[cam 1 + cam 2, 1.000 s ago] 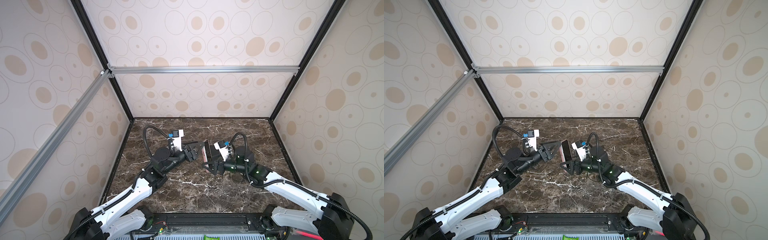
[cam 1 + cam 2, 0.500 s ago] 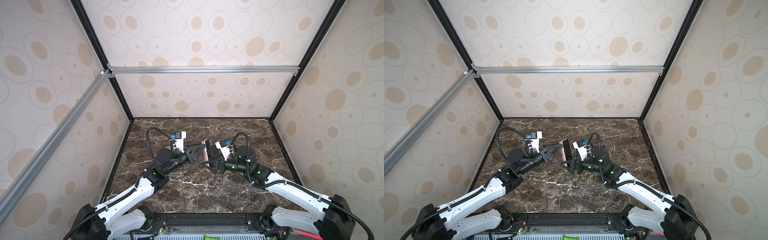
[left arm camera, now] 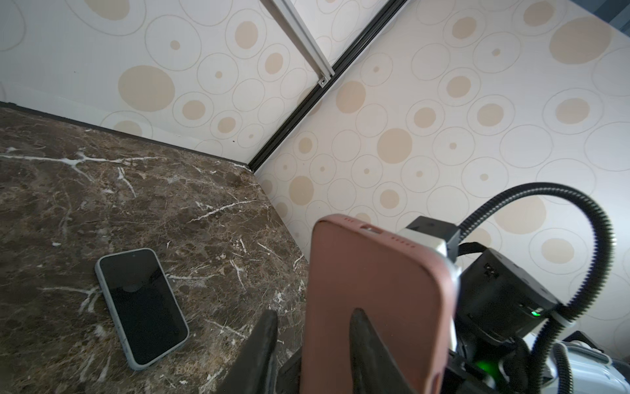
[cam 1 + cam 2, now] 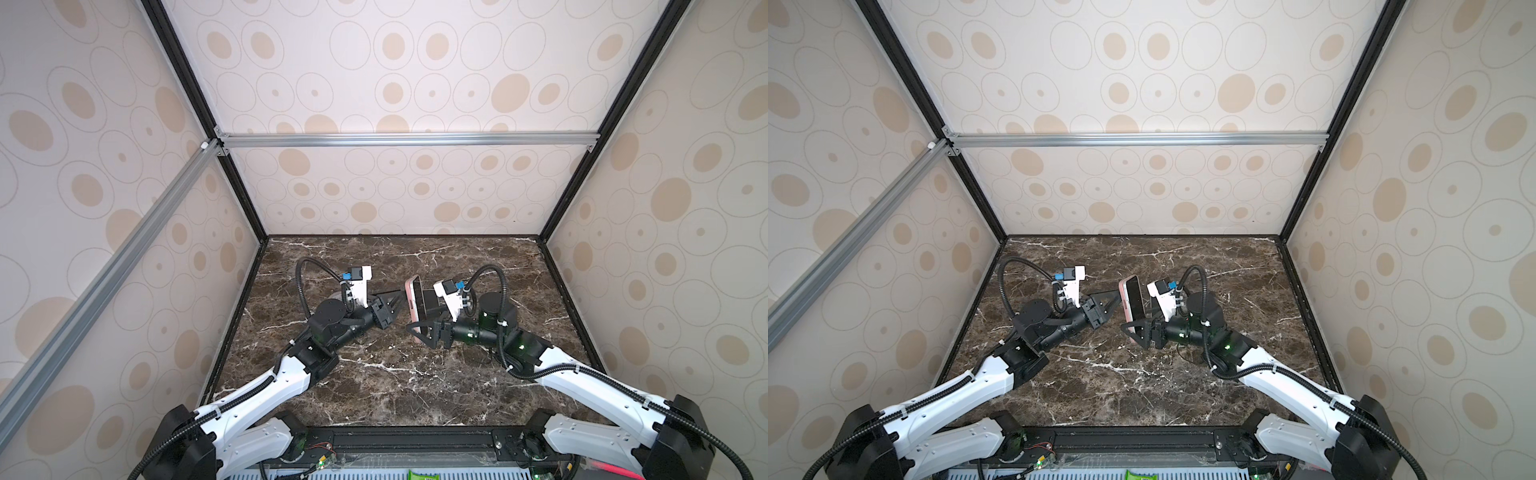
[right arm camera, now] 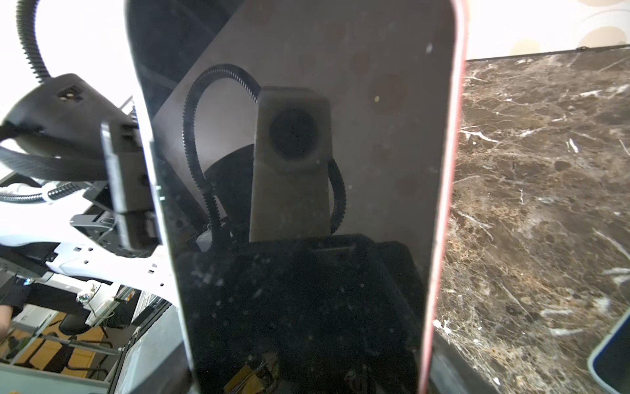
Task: Take the phone out of the phone case
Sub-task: Remove the phone case from the phone.
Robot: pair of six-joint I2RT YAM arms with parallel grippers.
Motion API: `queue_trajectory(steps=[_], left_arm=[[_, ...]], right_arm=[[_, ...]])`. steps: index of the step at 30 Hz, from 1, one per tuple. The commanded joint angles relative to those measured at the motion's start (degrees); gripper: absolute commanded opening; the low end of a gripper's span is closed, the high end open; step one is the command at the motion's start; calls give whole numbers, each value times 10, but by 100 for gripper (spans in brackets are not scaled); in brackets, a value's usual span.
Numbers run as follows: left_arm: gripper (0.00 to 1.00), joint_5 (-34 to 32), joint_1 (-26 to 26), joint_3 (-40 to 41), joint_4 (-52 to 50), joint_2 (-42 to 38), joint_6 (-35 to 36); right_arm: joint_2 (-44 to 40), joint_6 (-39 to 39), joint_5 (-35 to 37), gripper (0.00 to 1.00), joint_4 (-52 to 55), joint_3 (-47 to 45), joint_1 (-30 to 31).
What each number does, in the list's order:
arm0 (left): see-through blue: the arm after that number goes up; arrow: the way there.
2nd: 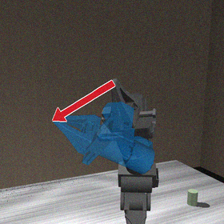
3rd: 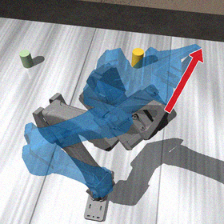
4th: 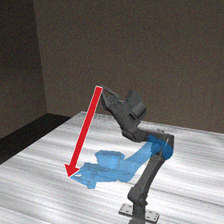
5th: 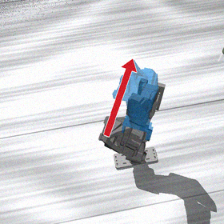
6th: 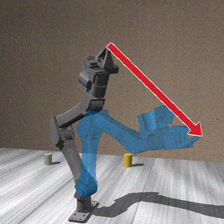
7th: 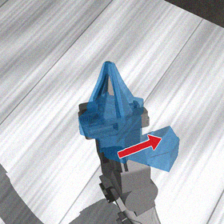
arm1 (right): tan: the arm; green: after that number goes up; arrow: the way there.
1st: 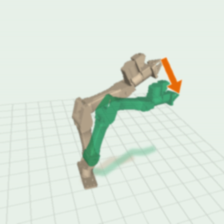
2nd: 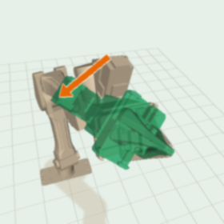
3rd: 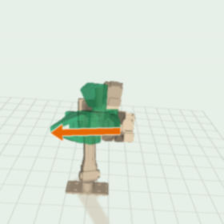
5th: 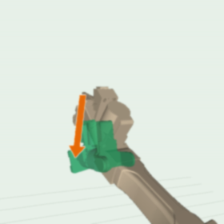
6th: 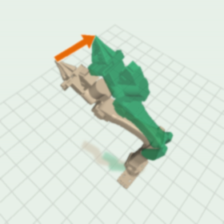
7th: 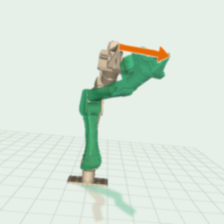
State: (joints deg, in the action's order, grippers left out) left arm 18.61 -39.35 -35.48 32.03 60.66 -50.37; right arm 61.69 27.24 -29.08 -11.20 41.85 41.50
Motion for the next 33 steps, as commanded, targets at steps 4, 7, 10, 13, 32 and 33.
queue_trajectory(steps=[4,7,10,13,32,33], left_arm=[[57,-17,1,12,42,-39,3],[65,-32,0,19,46,-59,14],[78,-30,-1,3,15,-62,42],[84,-30,-3,-25,-27,-48,61],[49,-39,-12,-25,-35,-24,40],[49,-37,-12,-26,-35,-22,39]], right_arm=[[-22,-45,57,0,44,29,2],[-18,-68,89,0,101,46,5],[-13,-92,109,0,134,58,14],[-12,-98,111,0,138,61,20],[-16,-98,103,0,117,62,30],[-15,-98,100,0,116,63,29]])
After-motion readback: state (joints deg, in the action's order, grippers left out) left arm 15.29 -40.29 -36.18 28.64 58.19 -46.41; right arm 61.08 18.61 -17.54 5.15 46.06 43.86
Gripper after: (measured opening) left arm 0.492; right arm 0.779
